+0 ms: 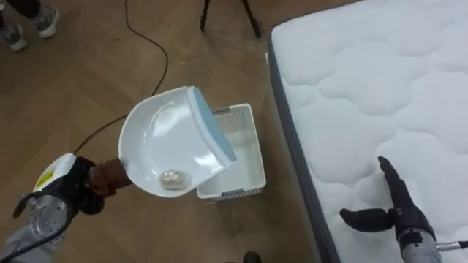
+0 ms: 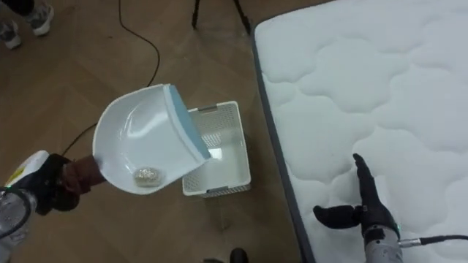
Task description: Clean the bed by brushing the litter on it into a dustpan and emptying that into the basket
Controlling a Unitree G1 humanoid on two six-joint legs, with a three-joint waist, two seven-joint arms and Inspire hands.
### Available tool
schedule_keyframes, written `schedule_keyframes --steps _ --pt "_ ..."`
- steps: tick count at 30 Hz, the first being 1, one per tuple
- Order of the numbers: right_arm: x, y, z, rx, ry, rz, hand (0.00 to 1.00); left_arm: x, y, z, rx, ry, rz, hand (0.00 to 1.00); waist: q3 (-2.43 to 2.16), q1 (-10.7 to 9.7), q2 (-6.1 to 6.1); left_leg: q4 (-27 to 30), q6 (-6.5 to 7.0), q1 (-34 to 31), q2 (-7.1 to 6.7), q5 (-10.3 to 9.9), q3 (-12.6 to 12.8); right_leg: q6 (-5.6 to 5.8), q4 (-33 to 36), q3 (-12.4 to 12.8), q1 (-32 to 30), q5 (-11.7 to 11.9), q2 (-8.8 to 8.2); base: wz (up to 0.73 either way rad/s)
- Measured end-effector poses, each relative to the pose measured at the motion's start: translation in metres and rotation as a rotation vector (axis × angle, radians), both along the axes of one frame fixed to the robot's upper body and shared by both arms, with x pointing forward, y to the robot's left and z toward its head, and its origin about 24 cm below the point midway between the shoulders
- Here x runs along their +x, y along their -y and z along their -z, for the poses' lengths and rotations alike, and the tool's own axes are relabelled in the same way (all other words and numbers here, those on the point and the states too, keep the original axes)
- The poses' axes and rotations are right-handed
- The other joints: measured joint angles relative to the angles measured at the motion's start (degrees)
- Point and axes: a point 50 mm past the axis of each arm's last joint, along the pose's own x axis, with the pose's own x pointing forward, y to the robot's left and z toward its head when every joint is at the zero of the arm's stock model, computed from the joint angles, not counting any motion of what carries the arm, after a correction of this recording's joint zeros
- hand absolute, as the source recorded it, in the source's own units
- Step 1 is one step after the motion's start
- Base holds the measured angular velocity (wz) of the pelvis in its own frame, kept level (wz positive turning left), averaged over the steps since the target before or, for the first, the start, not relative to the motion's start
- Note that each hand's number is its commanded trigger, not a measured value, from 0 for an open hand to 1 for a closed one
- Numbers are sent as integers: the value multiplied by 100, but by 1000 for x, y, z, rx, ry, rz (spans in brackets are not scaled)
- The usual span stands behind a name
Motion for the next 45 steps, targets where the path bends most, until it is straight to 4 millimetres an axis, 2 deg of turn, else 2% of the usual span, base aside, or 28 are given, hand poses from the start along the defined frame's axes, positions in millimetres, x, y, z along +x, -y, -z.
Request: schedule_keyframes --steps 2,4,6,8,9,11,15,19,22,23,24,26,29,36,39,45 --pt "5 0 -4 -3 19 -7 0 6 -7 -8 35 -14 10 100 14 -48 45 46 2 -131 -28 31 0 1 136 22 -180 -31 -12 5" --pt "9 1 -9 -13 38 -17 0 11 -13 -15 63 -32 12 100 28 -78 158 76 6 -254 -48 68 13 -1 224 36 -350 -40 -36 5" --pt "10 7 -18 -56 68 -49 0 17 -20 -23 90 -53 7 100 40 -88 353 142 15 -415 -57 74 72 5 374 128 -574 -49 -50 -4" --pt "13 6 -24 -80 88 -73 0 19 -30 -31 123 -66 -23 100 44 -138 421 137 12 -462 -131 99 111 10 545 206 -692 -114 -104 -5" --pt "15 4 -27 -95 101 -91 0 20 -39 -38 153 -70 -43 100 42 -211 482 121 19 -481 -142 115 163 1 602 227 -749 -148 -145 0" --pt "17 2 -30 -101 113 -107 0 20 -51 -50 218 -83 -50 100 42 -245 530 65 9 -476 -142 136 263 -19 668 331 -819 -163 -193 -11" --pt "20 2 -37 -115 138 -136 0 17 -70 -65 296 -106 -80 100 47 -404 762 -59 22 -374 -134 164 502 -21 736 431 -820 -224 -250 -7" --pt "21 0 -39 -118 142 -152 0 15 -81 -77 345 -111 -94 100 60 -443 808 -227 33 -192 -133 171 712 -21 765 556 -779 -273 -263 -9" --pt "22 0 -44 -127 163 -164 0 15 -85 -82 370 -115 -97 100 122 -507 952 -289 35 -128 -126 170 802 -7 743 605 -754 -281 -261 -4" --pt "22 1 -45 -131 167 -169 0 14 -86 -82 370 -118 -98 100 131 -525 996 -342 41 -68 -94 166 945 1 740 632 -730 -288 -274 -11" --pt "23 1 -46 -132 171 -172 0 13 -87 -82 371 -122 -103 100 136 -522 1026 -404 43 -15 -74 165 1047 3 725 676 -722 -288 -270 -15" --pt "24 -1 -47 -130 178 -178 0 11 -89 -81 373 -131 -113 100 123 -537 1086 -431 47 10 -58 163 1096 4 703 710 -720 -288 -254 -14" --pt "24 -2 -48 -126 181 -190 0 8 -94 -85 389 -137 -121 100 123 -532 1107 -510 47 68 -36 163 1218 2 713 798 -743 -290 -245 -11" --pt "26 -2 -51 -124 177 -220 0 3 -106 -98 442 -170 -129 100 119 -590 1181 -503 47 101 -29 164 1261 -10 756 840 -742 -301 -209 -1" --pt "27 -2 -52 -127 179 -219 0 2 -107 -97 446 -176 -136 100 121 -587 1223 -501 49 117 -27 172 1264 -11 774 856 -730 -301 -205 0" --pt "27 -2 -53 -123 174 -228 0 0 -106 -94 483 -246 -111 100 134 -561 1203 -538 43 177 -10 184 1333 -15 790 964 -720 -308 -204 -4"
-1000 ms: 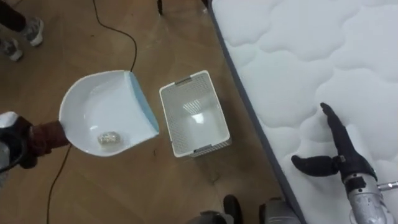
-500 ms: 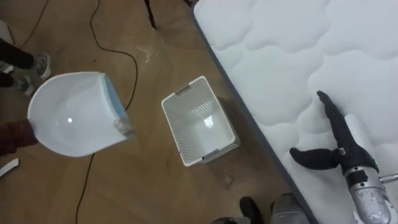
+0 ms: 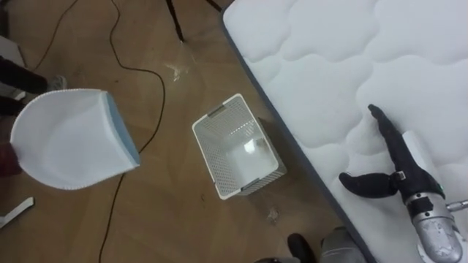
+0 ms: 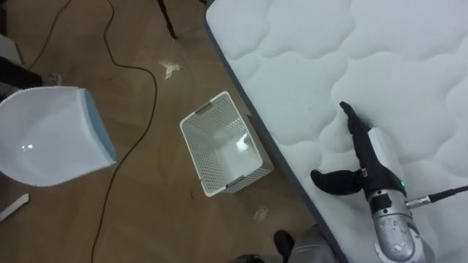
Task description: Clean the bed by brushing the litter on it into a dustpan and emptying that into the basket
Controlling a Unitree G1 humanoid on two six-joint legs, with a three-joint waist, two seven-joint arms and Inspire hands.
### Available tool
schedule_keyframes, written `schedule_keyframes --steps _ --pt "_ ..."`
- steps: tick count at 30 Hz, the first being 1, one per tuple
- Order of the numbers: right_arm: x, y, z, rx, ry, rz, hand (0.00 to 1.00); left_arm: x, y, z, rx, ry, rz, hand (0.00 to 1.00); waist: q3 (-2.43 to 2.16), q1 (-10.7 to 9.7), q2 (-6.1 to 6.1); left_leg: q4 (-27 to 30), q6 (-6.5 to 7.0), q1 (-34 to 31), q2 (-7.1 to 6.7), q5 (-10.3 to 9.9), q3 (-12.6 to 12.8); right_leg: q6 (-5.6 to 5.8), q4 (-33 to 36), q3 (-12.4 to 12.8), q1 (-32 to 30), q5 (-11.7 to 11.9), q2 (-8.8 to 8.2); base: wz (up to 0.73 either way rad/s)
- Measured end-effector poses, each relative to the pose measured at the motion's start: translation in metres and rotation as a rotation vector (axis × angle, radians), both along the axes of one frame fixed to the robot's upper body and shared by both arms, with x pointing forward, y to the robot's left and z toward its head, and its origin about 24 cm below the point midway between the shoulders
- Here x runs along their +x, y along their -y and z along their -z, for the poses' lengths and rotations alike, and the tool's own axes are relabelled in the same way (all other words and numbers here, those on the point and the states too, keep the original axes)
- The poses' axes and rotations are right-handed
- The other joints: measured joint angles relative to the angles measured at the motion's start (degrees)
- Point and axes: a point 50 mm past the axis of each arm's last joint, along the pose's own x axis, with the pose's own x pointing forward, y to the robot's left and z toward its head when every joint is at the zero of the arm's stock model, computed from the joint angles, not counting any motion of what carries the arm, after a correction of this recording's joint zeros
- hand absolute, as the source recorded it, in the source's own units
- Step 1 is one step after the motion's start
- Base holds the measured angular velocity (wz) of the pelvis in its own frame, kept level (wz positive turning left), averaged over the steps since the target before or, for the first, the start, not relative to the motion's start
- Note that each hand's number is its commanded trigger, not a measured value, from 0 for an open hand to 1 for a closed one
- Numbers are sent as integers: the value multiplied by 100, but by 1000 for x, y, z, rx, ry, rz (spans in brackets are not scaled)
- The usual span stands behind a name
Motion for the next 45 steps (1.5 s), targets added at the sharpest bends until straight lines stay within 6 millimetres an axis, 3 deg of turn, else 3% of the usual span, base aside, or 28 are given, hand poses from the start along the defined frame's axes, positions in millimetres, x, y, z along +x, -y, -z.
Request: schedule_keyframes --steps 5,11,16,20,23,25,26,27,29,35,38,40,41,43,45 --pt "1 -2 0 6 -9 -17 0 -1 1 3 -20 -40 -4 100 36 -106 -78 40 17 -30 95 -12 226 -6 -30 -43 -12 3 9 7" --pt "0 -2 2 47 -22 -6 0 0 6 9 -34 -56 10 100 23 -113 -257 62 54 -52 93 -40 231 -3 -34 -64 -14 -17 -9 4" --pt "-5 5 8 62 -62 25 0 16 28 16 -68 -27 98 100 10 -118 -358 99 69 -9 154 -48 223 -12 -161 -316 172 -7 -51 17" --pt "-14 9 19 55 -103 51 0 30 52 14 -79 39 235 100 -23 -70 -559 154 107 23 224 -79 160 -12 -318 -492 311 21 -18 14" --pt "-20 10 23 53 -121 67 0 30 73 19 -114 105 338 100 -61 119 -645 122 86 86 267 -94 5 -15 -570 -487 460 129 86 -16" --pt "-24 11 29 58 -143 82 0 27 86 24 -148 140 385 100 -103 282 -775 90 47 179 273 -123 -35 -8 -649 -378 522 163 131 -46" --pt "-27 10 33 71 -156 93 0 24 90 25 -169 169 403 100 -129 453 -909 66 19 234 281 -142 -50 3 -690 -222 532 193 205 -63" --pt "-29 8 36 80 -168 99 0 20 94 26 -184 191 423 100 -155 582 -995 71 -1 268 297 -153 -193 -7 -811 -156 603 262 277 -62" --pt "-33 8 40 93 -188 120 0 15 101 29 -204 203 458 100 -183 682 -1057 117 -90 347 318 -210 -453 2 -1017 -120 797 343 385 -36" --pt "-55 14 54 119 -247 229 0 6 122 33 -302 282 507 100 -223 821 -1238 120 -65 838 416 -417 -456 98 -1451 -49 1433 450 517 -16" --pt "-72 21 58 121 -270 302 0 5 130 25 -342 371 512 100 -222 844 -1381 122 -26 994 451 -494 -340 149 -1490 28 1545 484 534 -31" --pt "-79 22 61 127 -288 335 0 4 133 20 -357 419 509 100 -226 972 -1494 107 -23 1131 575 -572 -55 159 -1501 94 1545 565 576 -87" --pt "-82 22 62 125 -295 337 0 -2 135 22 -372 438 498 100 -227 1062 -1534 77 -30 1284 688 -638 179 159 -1562 18 1577 680 593 -137" --pt "-85 21 62 127 -297 341 0 -9 141 28 -403 443 493 100 -220 1131 -1574 46 -52 1545 867 -767 571 116 -1654 -333 1683 809 543 -138" --pt "-84 17 63 143 -296 342 0 -12 150 34 -447 455 485 100 -230 1147 -1610 -1 -64 1793 1103 -862 1125 56 -1855 -737 1724 1076 515 -136"
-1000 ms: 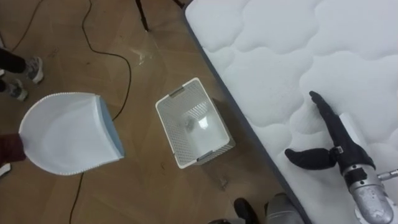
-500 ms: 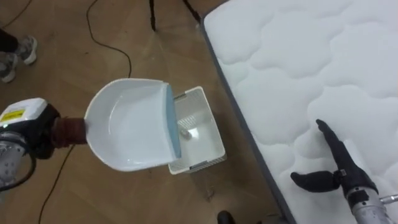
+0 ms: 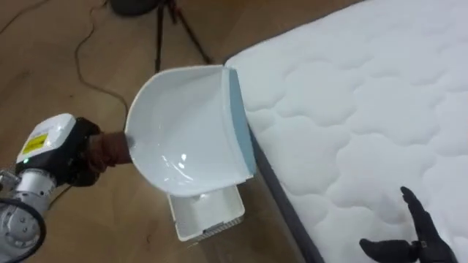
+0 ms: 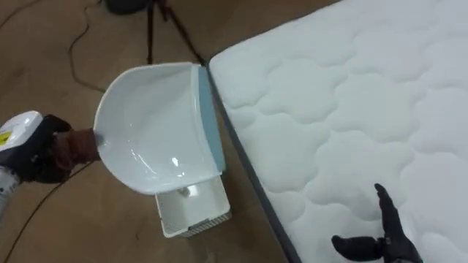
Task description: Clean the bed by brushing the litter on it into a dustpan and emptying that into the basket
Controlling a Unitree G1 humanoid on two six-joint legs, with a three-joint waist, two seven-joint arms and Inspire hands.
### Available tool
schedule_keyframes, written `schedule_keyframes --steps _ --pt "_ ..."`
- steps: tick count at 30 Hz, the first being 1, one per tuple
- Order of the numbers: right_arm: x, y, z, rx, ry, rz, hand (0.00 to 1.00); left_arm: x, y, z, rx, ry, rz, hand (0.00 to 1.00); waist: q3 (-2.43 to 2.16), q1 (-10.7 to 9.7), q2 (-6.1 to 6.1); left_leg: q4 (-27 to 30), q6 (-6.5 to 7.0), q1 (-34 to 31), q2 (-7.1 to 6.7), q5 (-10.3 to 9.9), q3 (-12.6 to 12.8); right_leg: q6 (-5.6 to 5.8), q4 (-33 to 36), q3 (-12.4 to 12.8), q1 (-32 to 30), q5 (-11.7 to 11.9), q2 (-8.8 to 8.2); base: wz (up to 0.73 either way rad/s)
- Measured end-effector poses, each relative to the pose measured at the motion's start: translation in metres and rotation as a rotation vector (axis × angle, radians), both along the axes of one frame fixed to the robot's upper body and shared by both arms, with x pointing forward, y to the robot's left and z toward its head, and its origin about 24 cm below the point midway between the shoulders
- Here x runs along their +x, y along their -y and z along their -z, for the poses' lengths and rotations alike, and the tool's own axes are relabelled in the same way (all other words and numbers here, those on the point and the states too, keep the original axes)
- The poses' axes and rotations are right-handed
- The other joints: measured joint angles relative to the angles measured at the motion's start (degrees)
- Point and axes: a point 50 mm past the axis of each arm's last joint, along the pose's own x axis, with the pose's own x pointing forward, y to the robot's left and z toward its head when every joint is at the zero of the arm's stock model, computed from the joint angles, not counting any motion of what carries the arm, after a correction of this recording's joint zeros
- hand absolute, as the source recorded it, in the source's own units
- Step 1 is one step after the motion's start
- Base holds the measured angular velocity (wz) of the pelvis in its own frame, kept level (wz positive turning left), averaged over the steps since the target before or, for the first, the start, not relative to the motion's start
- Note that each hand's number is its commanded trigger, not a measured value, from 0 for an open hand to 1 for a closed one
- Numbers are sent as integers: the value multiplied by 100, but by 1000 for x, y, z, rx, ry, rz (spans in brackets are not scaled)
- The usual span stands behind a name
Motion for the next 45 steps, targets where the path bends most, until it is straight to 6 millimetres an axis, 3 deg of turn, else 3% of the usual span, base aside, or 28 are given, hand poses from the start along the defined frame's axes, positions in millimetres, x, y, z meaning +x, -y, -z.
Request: schedule_keyframes --steps 1,2,3,4,5,6,8,9,10,11,12,14,18,22,23,24,25,26,27,28,29,30,33,36,39,43,45 --pt "2 -2 0 6 6 0 0 0 2 1 -11 1 0 100 -7 8 -8 -64 0 56 60 1 165 -19 -115 -86 8 111 12 -157" --pt "6 -6 0 21 22 0 0 -3 4 3 -34 3 -3 100 -34 92 6 -239 -3 164 225 13 612 -7 -300 -304 89 349 61 -174" --pt "9 -10 -3 30 41 -7 0 -8 6 6 -64 -1 -10 100 -36 139 13 -362 -6 322 348 15 1028 79 -5 -710 175 335 -88 -176" --pt "9 -11 -4 32 48 -10 0 -10 8 7 -85 -2 -14 100 -37 144 11 -453 -25 429 366 26 1213 134 163 -881 287 263 -196 -170" --pt "10 -12 -4 27 50 -16 0 -11 12 11 -114 -5 -21 100 -49 170 -5 -686 -84 661 365 76 1610 269 372 -1146 605 168 -395 -168" --pt "12 -14 -4 32 55 -18 0 -11 14 12 -140 -3 -30 100 -62 225 -41 -807 -119 827 363 97 1958 352 405 -1244 929 128 -583 -163" --pt "15 -18 -3 47 63 -17 0 -9 17 12 -169 5 -41 100 -76 275 -140 -848 -147 917 352 115 2346 461 44 -1322 1293 75 -711 -150" --pt "15 -21 -2 60 67 -13 0 -8 19 11 -186 12 -44 100 -37 315 -209 -812 -166 925 339 128 2259 512 -389 -1306 1360 40 -695 -156" --pt "15 -22 -2 64 65 -16 0 -9 19 12 -202 9 -52 100 -38 332 -233 -772 -185 911 308 142 2039 516 -540 -1282 1391 36 -645 -149" --pt "16 -25 -1 67 64 -27 0 -11 21 16 -232 -3 -66 100 -43 293 -232 -724 -202 838 231 152 1372 527 -858 -1178 1577 55 -547 -119" --pt "18 -27 -1 71 65 -39 0 -10 22 17 -264 -5 -72 100 -43 181 -234 -649 -205 793 186 151 960 559 -1128 -1125 1699 74 -508 -90" --pt "18 -29 -1 78 68 -39 0 -6 26 15 -319 5 -66 100 -40 -63 -228 -622 -222 754 171 156 773 590 -1293 -1142 1735 92 -476 -37" --pt "15 -30 1 82 60 -36 0 -8 38 23 -391 -46 -35 100 -43 -370 -222 -718 -294 866 200 200 793 546 -1263 -938 1642 118 -405 -23" --pt "19 -30 -5 79 91 -37 0 -15 53 35 -435 -107 -7 100 -48 -331 -222 -769 -357 985 165 244 762 490 -1144 -595 1476 94 -373 -51" --pt "21 -31 -7 80 106 -49 0 -21 56 41 -456 -123 -22 100 -51 -254 -210 -773 -365 1029 125 245 442 458 -1138 -335 1420 114 -298 -118" --pt "23 -34 -9 78 114 -71 0 -26 57 45 -470 -136 -33 100 -55 -94 -204 -782 -385 1056 14 251 -239 416 -1120 -25 1348 149 -206 -138" --pt "25 -35 -9 74 112 -87 0 -29 57 47 -475 -142 -41 100 -53 -9 -207 -815 -403 1092 -57 262 -643 396 -1127 130 1331 163 -160 -155" --pt "27 -37 -9 75 107 -115 0 -35 57 52 -484 -157 -62 100 -53 46 -209 -907 -439 1207 -170 269 -1290 361 -1182 339 1361 194 -75 -136" --pt "26 -38 -9 68 100 -137 0 -41 56 55 -491 -169 -75 100 -64 94 -204 -962 -479 1290 -253 258 -1663 331 -1200 520 1369 215 4 -120" --pt "26 -38 -10 66 98 -143 0 -42 57 56 -496 -172 -78 85 -64 90 -214 -1007 -490 1346 -269 253 -1776 320 -1199 614 1368 222 40 -96" --pt "25 -38 -10 63 96 -152 0 -45 59 57 -509 -170 -86 61 -63 76 -226 -1105 -515 1454 -279 240 -1891 296 -1193 759 1351 237 112 -83" --pt "24 -38 -11 55 94 -163 0 -45 62 58 -521 -167 -91 0 -59 74 -236 -1207 -528 1550 -275 236 -1895 282 -1170 905 1328 246 171 -80" --pt "26 -40 -12 52 98 -178 0 -45 67 59 -546 -148 -103 0 -74 85 -255 -1392 -551 1687 -256 246 -1902 236 -1142 1128 1213 339 305 -72" --pt "25 -43 -10 66 97 -164 0 -45 69 59 -553 -111 -122 0 -104 114 -320 -1442 -575 1721 -226 260 -1969 187 -1164 1153 1181 410 371 -57" --pt "24 -45 -7 76 89 -156 0 -44 69 57 -557 -85 -130 0 -104 122 -359 -1444 -575 1747 -225 260 -2182 169 -1187 1097 1190 424 409 -29" --pt "24 -45 -5 80 85 -153 0 -46 68 61 -558 -86 -144 0 -72 154 -358 -1466 -575 1882 -225 260 -2177 164 -1191 1021 1281 423 409 -15" --pt "25 -46 -5 85 86 -148 0 -49 65 67 -549 -103 -171 0 -33 150 -381 -1474 -575 1916 -234 259 -2166 162 -1167 883 1284 422 381 -11"
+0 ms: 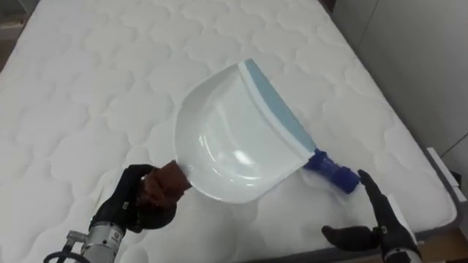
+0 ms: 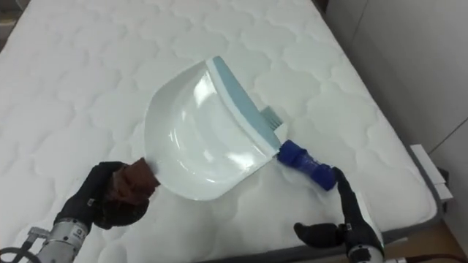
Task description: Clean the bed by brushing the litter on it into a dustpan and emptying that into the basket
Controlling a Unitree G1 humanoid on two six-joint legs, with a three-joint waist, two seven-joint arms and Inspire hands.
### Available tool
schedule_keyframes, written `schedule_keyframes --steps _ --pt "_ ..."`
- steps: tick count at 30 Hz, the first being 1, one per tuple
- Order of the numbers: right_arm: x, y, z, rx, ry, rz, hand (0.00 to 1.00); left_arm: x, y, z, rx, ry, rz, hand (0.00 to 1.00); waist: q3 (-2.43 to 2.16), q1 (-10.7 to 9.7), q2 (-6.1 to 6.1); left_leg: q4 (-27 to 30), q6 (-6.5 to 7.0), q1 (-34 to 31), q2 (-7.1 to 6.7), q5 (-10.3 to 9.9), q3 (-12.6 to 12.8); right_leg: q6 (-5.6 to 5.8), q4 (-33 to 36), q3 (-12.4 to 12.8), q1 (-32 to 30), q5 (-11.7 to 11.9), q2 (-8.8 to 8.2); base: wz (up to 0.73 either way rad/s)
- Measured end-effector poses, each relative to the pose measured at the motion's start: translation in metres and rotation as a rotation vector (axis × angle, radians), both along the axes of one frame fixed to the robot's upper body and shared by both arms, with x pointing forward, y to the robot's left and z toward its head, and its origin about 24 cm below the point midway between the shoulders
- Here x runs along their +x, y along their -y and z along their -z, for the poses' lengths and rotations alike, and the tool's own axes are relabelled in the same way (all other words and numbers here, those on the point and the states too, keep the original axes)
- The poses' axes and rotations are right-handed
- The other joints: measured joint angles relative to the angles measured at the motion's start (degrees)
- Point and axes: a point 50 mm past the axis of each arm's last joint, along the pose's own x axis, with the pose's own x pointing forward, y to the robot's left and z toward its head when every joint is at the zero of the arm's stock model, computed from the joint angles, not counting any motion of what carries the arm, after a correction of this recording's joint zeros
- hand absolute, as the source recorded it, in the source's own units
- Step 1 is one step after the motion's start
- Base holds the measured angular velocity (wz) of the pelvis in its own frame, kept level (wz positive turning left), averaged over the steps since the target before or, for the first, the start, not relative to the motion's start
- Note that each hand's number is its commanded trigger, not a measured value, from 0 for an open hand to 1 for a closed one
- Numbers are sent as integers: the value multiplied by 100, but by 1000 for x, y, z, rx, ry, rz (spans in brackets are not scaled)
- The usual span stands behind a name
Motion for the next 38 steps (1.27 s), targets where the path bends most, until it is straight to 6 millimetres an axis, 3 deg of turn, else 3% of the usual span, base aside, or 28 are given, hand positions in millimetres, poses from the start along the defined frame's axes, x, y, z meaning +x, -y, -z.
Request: schedule_keyframes --steps 4,11,15,19,23,30,38 --pt "-2 1 7 18 -35 11 0 -5 -4 9 -20 -40 -35 0 39 -38 -51 -19 0 10 -20 -1 17 -2 33 -64 -46 -2 -34 1" --pt "-31 12 38 26 -237 76 0 -43 -25 54 -49 -271 -193 0 23 8 -64 -213 9 94 -23 -44 6 3 -17 -62 -46 9 -15 -3" --pt "-40 13 46 43 -300 66 0 -70 -29 75 -56 -406 -249 0 -7 15 -96 -209 6 93 -3 -46 7 -16 -31 -66 -34 28 9 0" --pt "-45 17 54 36 -364 57 0 -85 -30 86 -66 -488 -268 0 -37 8 -92 -209 -4 90 21 -51 6 -27 -82 -135 -10 36 18 0" --pt "-68 24 66 43 -469 104 0 -112 -30 101 -114 -610 -346 0 -67 32 -90 -189 -6 224 42 -50 9 -18 -224 -139 220 59 42 0" --pt "-98 13 85 114 -626 182 0 -141 -35 111 -131 -734 -424 0 -56 40 -166 -208 -13 321 47 -55 10 15 -429 -136 421 78 53 1" --pt "-107 14 89 93 -696 182 0 -165 -33 117 -98 -864 -439 0 -25 82 -167 -219 -17 320 54 -59 5 15 -409 -138 406 78 61 0"
